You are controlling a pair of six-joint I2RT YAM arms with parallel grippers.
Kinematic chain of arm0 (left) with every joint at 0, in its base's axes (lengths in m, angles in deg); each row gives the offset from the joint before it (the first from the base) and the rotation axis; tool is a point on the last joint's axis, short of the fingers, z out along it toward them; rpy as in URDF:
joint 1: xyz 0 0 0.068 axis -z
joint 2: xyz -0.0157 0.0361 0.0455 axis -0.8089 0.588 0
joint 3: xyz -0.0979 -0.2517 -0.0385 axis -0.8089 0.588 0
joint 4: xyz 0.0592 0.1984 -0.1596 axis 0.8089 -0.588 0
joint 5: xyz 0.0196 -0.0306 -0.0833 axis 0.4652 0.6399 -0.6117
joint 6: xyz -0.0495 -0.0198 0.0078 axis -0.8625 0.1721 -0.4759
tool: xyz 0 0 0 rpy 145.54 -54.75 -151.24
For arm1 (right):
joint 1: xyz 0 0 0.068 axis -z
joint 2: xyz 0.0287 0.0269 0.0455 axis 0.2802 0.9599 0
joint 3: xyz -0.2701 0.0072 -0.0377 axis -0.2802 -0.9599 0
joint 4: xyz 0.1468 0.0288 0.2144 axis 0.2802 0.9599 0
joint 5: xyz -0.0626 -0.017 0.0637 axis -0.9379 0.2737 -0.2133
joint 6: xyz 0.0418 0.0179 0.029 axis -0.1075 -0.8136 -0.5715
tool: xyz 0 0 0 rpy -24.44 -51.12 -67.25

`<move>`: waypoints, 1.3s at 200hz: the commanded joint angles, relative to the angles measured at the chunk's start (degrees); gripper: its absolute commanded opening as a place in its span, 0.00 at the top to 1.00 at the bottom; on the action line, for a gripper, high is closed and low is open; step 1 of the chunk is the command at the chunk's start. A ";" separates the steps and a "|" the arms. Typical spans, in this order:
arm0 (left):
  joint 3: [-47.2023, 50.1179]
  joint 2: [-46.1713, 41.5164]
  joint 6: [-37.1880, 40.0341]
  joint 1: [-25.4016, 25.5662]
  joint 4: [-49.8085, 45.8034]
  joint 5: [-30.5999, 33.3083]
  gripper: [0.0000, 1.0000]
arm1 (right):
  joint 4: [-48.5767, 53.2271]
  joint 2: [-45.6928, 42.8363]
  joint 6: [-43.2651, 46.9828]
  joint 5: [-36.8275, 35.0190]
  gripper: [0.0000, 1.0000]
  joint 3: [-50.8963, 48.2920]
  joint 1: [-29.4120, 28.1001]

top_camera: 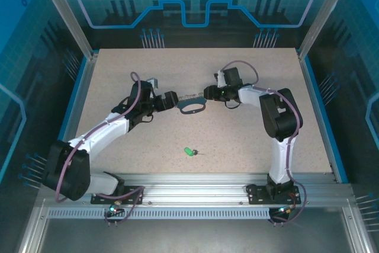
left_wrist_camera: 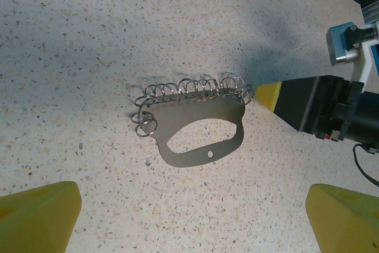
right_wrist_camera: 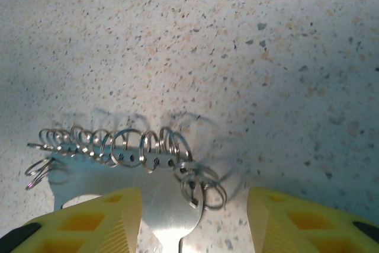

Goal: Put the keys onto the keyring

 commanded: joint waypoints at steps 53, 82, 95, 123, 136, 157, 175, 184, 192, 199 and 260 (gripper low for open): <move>0.14 0.24 -0.02 0.68 0.98 -1.43 0.01 | 1.41 1.75 0.08 1.22 0.51 1.02 -1.75; 0.48 0.38 -0.15 0.77 1.30 -1.54 0.01 | 0.54 0.42 0.04 1.97 0.53 -0.95 -2.40; 0.47 0.47 -0.27 0.78 1.40 -1.53 0.01 | 0.46 -0.09 0.02 2.39 0.55 -1.51 -2.59; 0.45 0.68 -0.32 0.86 1.38 -1.61 0.01 | 0.20 -1.63 0.19 2.86 0.57 -2.96 -2.99; 0.51 0.74 -0.30 0.86 1.48 -1.61 0.01 | 0.02 -2.26 0.23 2.87 0.59 -3.58 -3.10; 0.55 0.86 -0.35 0.95 1.71 -1.66 0.01 | 0.32 -2.55 0.62 2.04 0.61 -3.82 -3.07; 0.41 1.04 -0.32 0.95 1.77 -1.78 0.01 | 0.54 -2.50 0.87 1.26 0.63 -3.72 -3.12; 0.33 1.04 -0.31 1.03 1.77 -1.81 0.01 | 0.54 -2.41 0.85 1.06 0.65 -3.64 -3.02; 0.37 1.04 -0.23 1.04 1.72 -1.79 0.01 | 0.54 -2.43 0.95 0.98 0.66 -3.71 -2.92; 0.35 1.04 -0.25 1.04 1.68 -1.80 0.01 | 0.54 -2.41 1.00 1.01 0.66 -3.69 -2.86; 0.28 0.51 0.01 1.13 1.35 -1.87 0.01 | 1.95 -5.17 3.29 -2.24 0.59 -3.92 -2.85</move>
